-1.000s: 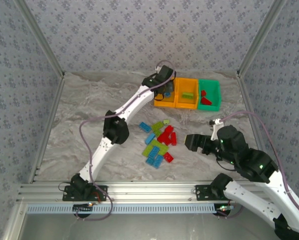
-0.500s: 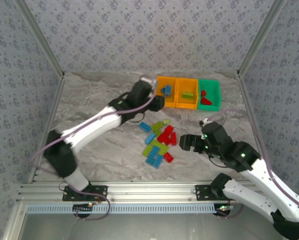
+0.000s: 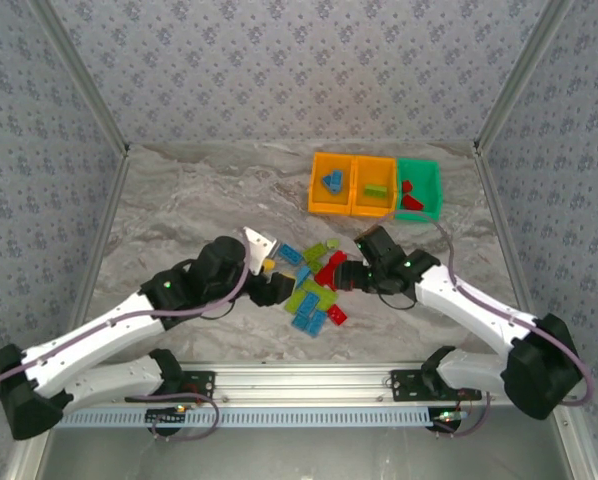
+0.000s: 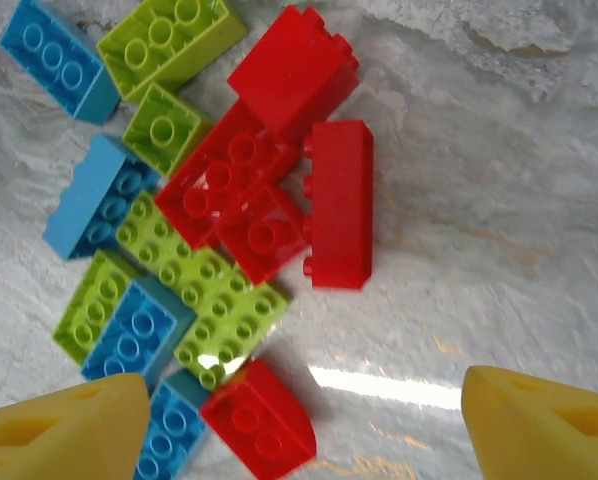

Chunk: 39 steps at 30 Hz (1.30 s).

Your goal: Sort the legos into containers by color

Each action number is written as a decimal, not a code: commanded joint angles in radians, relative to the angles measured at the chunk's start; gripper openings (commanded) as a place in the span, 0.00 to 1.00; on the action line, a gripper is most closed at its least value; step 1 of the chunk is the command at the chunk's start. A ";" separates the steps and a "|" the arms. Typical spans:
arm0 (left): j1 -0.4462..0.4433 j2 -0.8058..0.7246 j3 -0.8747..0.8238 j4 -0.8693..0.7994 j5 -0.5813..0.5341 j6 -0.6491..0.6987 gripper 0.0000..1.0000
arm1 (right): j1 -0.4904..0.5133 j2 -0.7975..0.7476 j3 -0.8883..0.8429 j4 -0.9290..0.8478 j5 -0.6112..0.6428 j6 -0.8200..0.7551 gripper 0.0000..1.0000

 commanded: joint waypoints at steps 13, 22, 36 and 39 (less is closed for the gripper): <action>-0.007 0.013 -0.028 -0.065 -0.036 0.015 0.99 | -0.116 0.373 0.038 0.214 -0.027 -0.066 0.49; -0.008 0.049 -0.034 -0.028 -0.027 0.010 0.99 | -0.121 0.351 -0.009 0.228 -0.024 -0.039 0.21; -0.010 -0.037 -0.088 0.173 0.100 -0.031 0.99 | -0.414 -0.141 0.052 0.068 0.111 -0.161 0.16; -0.010 -0.040 -0.079 0.136 0.013 -0.085 0.99 | -0.516 0.040 0.175 0.097 0.075 -0.247 0.15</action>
